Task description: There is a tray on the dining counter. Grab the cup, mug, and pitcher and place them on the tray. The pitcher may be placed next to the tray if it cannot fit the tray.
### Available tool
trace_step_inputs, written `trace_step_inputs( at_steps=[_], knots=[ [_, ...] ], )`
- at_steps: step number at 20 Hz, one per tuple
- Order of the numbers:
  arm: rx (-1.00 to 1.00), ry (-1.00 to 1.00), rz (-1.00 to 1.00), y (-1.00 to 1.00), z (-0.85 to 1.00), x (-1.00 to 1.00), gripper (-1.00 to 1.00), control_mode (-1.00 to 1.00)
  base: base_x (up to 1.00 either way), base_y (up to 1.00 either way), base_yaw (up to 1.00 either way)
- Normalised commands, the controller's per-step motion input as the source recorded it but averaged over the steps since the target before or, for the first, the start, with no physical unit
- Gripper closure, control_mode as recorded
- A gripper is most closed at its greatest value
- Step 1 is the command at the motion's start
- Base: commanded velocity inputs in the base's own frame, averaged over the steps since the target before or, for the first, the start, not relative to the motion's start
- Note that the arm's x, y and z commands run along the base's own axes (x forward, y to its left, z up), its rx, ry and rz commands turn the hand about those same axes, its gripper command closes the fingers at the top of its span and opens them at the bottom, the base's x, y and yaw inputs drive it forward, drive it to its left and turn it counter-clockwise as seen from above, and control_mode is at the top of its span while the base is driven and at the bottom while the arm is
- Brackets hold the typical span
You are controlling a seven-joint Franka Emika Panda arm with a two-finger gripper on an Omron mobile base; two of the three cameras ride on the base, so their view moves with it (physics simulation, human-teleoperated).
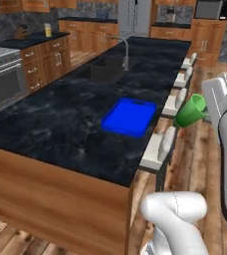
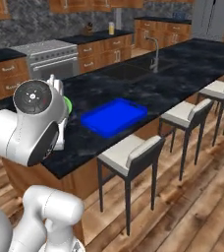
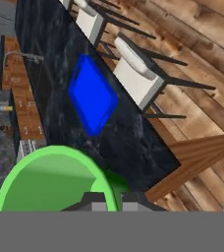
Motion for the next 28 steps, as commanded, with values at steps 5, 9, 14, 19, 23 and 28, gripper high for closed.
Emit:
trace_step_inputs(
  at_steps=[5,9,14,19,23,28],
  knots=[
    [0.00,0.00,0.00,0.00,0.00,0.00,1.00,1.00,0.00,-1.00,0.04],
    [0.00,0.00,0.00,0.00,0.00,0.00,1.00,1.00,0.21,-1.00,0.28],
    [0.00,0.00,0.00,0.00,0.00,0.00,1.00,1.00,0.55,-0.91,0.57],
    [0.00,0.00,0.00,0.00,0.00,0.00,1.00,1.00,0.51,-0.87,0.59],
    [0.00,0.00,0.00,0.00,0.00,0.00,1.00,1.00,0.47,-0.87,0.61],
    [0.00,0.00,0.00,0.00,0.00,0.00,1.00,1.00,0.25,-0.76,0.57]
  ],
)
